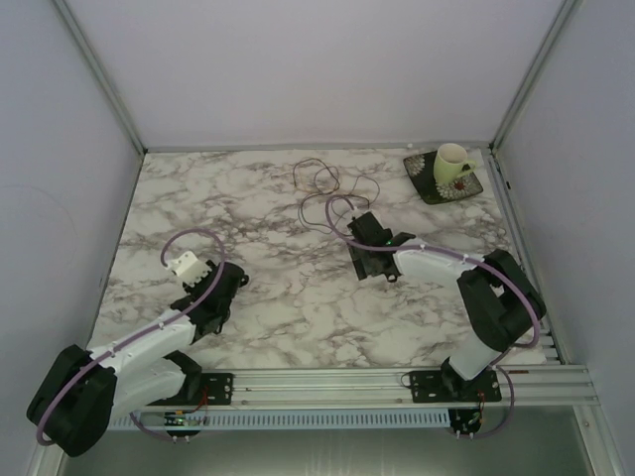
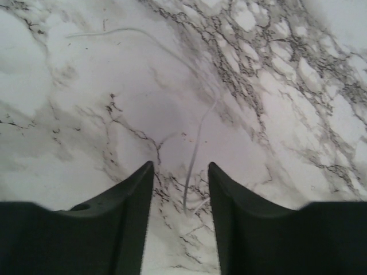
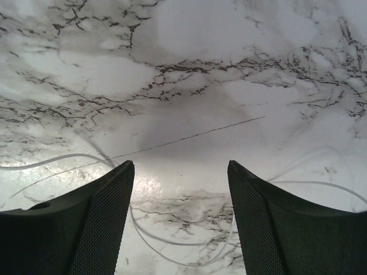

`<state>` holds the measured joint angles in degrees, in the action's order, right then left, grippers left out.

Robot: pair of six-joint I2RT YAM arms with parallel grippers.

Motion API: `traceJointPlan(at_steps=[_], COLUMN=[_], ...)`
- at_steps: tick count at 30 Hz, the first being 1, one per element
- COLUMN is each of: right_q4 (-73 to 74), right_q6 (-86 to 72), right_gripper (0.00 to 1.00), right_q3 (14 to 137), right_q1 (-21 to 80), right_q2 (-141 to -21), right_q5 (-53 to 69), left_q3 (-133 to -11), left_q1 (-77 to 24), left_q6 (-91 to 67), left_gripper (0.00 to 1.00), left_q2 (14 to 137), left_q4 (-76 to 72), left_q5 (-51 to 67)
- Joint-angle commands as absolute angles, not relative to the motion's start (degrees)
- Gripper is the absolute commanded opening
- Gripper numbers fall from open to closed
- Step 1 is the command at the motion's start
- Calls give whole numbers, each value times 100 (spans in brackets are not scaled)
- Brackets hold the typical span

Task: Zip-tie the wires
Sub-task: Straighten the cable at the center of the board, then pick up the cable at the center of the board.

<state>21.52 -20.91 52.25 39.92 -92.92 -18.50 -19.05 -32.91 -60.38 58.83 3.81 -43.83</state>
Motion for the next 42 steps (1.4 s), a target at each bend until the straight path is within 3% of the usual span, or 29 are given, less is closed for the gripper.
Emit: traceJointPlan(at_steps=[1, 9, 14, 24, 35, 42], right_q4=[2316, 2440, 2251, 1584, 1555, 1684], right_q6=[-2221, -2237, -2110, -2210, -2500, -2546], right_gripper=[67, 72, 73, 73, 72, 64], right_q3=[5617, 6201, 6664, 7993, 9261, 9538], right_q1=[3845, 3566, 3282, 2682, 2165, 2144], right_q2=[-9020, -8518, -8726, -10135, -11720, -12241], right_q5=[-1727, -1392, -1030, -895, -866, -644], left_q3=[-1812, -2603, -3211, -4377, -4601, -4555], left_q1=[-3146, -3028, -2961, -2909, -2900, -2900], left_q6=[-6219, -5634, -5135, -3464, -3076, -3084], left_gripper=[47, 82, 95, 96, 95, 95], left_q2=[5796, 5273, 5151, 5625, 5773, 5774], left_q4=[354, 895, 1099, 627, 502, 539], left_q5=[-4280, -4324, -4240, -3086, -2380, -2369])
